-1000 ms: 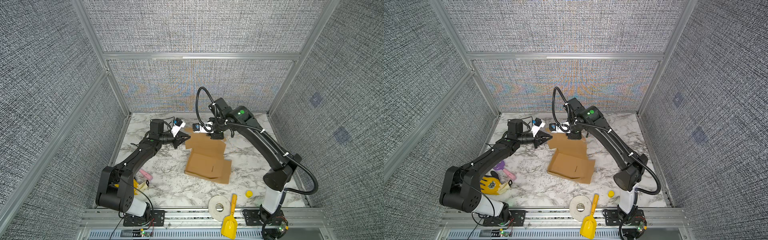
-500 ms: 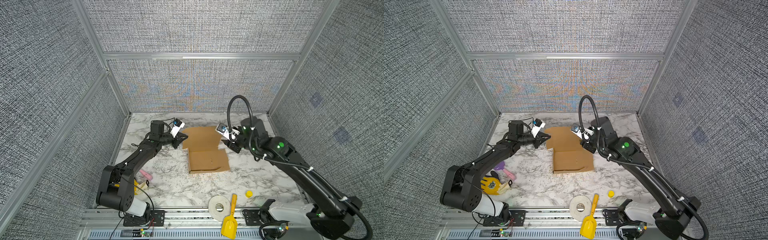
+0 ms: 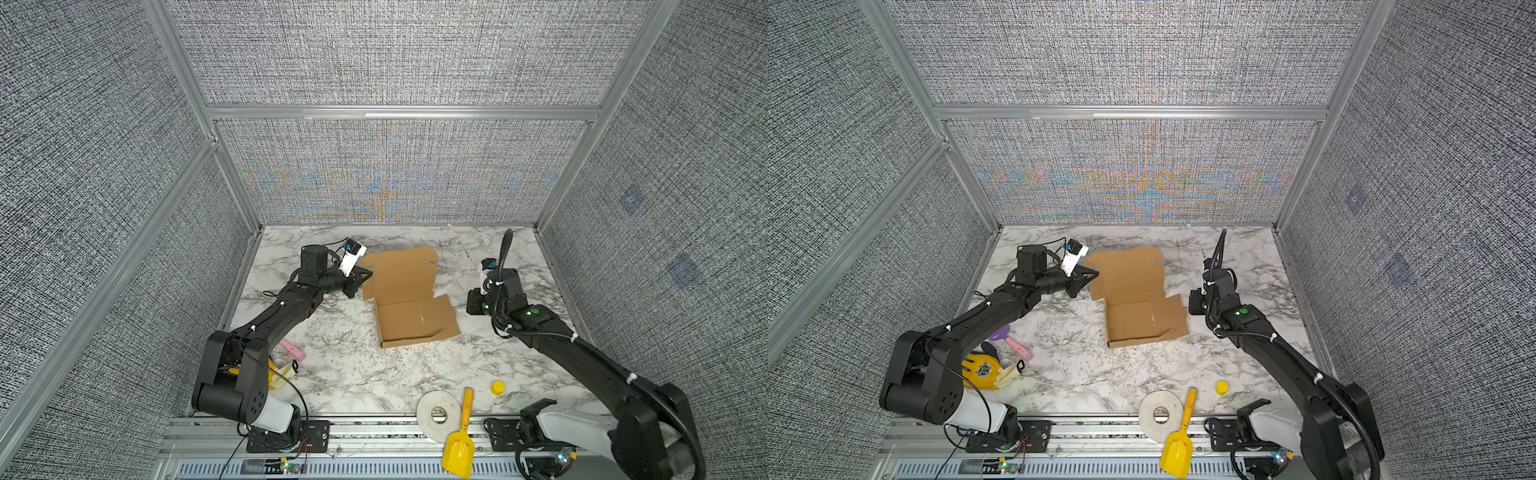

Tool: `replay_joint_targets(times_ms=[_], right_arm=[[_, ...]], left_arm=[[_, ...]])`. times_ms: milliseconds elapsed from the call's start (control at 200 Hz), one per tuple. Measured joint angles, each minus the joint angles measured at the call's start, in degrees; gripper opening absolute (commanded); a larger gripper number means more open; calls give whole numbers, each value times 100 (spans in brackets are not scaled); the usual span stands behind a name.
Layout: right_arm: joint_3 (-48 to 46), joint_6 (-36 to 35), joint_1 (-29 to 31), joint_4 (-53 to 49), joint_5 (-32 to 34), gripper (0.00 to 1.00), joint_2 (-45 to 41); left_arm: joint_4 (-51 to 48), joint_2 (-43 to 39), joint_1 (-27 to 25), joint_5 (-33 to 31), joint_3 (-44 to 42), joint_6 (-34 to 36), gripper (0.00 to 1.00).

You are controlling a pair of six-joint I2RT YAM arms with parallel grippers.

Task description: Fold the paper box

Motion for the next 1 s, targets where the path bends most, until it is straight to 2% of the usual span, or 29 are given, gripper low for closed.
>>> replay_joint_targets(times_ms=[140, 265, 380, 506, 746, 996], right_arm=[[87, 564, -435, 627, -938, 0, 957], [758, 782, -586, 938, -1657, 0, 1982], [1486, 835, -601, 1034, -2103, 0, 2787], [1847, 872, -654, 1115, -2400, 0, 3327], [1657, 1115, -629, 1486, -2839, 0, 3807], [1279, 1368, -433, 1836, -3008, 0, 3744]], left_arm=[[2, -33, 4, 0, -26, -35, 0], [76, -72, 13, 0, -87, -42, 0], [83, -116, 15, 0, -96, -57, 0], [133, -146, 20, 0, -144, -59, 0], [219, -146, 33, 2, -216, -179, 0], [299, -133, 42, 0, -256, -334, 0]])
